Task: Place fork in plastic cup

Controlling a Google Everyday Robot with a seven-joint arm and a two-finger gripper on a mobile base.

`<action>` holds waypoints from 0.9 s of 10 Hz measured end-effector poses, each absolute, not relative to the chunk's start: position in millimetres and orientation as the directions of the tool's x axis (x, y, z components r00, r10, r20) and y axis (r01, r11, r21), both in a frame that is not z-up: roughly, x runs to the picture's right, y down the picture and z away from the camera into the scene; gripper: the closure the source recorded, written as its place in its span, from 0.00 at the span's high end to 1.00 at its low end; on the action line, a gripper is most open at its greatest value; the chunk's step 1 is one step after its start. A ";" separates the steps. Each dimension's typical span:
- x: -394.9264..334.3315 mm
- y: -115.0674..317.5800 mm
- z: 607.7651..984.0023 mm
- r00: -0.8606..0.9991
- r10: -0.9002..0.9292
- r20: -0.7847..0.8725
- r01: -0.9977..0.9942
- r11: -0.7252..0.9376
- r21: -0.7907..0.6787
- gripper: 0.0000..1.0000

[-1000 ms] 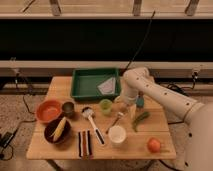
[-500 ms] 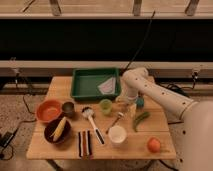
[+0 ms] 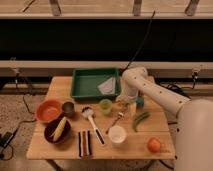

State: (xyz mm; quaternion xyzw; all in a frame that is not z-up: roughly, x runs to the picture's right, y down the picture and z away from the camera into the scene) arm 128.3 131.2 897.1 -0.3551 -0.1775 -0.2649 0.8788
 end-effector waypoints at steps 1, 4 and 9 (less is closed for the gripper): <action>129.0 132.5 898.9 0.796 -0.338 0.502 0.593 0.603 -0.534 0.76; 130.0 135.1 901.5 0.795 -0.335 0.505 0.594 0.598 -0.539 0.48; 134.5 136.0 898.3 0.798 -0.326 0.506 0.588 0.606 -0.536 0.02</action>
